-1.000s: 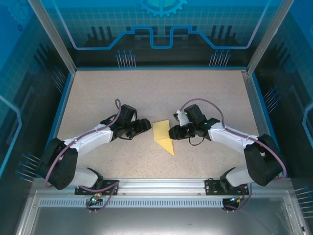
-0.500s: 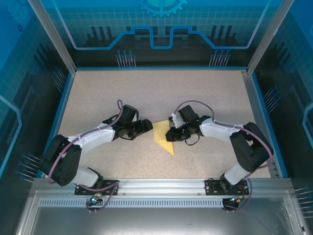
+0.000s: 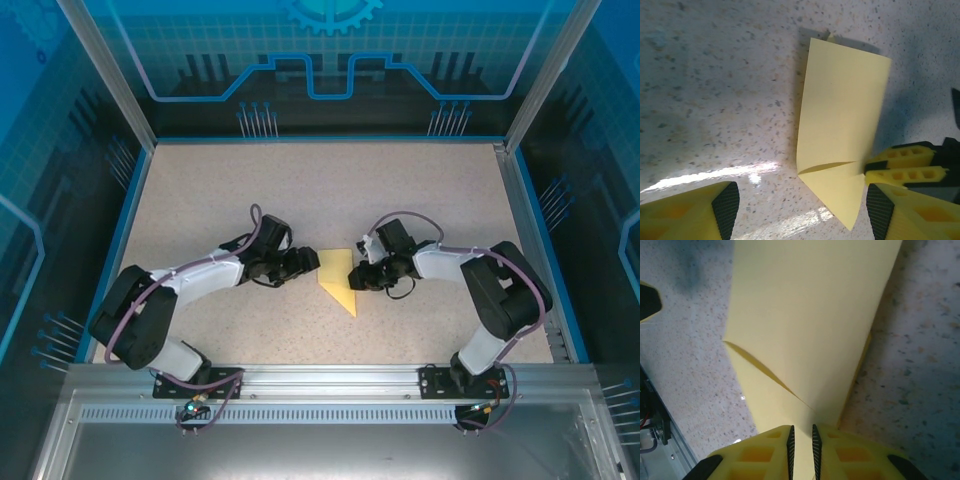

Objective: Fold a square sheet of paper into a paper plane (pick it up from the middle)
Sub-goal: Fold the wing for the fifth time at the center of the table.

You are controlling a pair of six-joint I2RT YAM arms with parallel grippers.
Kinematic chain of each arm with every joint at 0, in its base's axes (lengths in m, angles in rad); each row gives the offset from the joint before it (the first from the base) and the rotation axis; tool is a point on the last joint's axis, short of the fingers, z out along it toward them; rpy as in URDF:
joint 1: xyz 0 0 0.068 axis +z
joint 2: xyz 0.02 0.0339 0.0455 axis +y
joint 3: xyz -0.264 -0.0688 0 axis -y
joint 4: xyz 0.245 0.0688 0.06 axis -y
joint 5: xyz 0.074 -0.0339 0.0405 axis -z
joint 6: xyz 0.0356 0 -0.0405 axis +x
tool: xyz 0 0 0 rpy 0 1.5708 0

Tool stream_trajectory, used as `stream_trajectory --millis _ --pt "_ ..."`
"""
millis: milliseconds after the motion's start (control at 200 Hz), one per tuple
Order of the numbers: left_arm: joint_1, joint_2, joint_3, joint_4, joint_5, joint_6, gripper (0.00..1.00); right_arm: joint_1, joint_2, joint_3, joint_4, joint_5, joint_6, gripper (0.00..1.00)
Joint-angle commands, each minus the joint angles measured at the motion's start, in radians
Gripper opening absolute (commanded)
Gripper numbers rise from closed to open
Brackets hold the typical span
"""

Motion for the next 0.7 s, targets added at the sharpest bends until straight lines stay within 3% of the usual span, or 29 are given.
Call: stream_trajectory --millis 0,385,695 --pt "-0.024 0.026 0.045 -0.005 0.030 -0.013 0.72 -0.023 0.032 -0.034 0.053 -0.043 0.011 0.20" --pt "-0.086 0.142 0.102 0.018 0.032 -0.094 0.69 -0.045 0.069 -0.069 0.107 -0.045 0.021 0.20" --pt "-0.106 0.209 0.114 0.093 0.072 -0.145 0.51 -0.047 0.074 -0.074 0.104 -0.034 0.023 0.20"
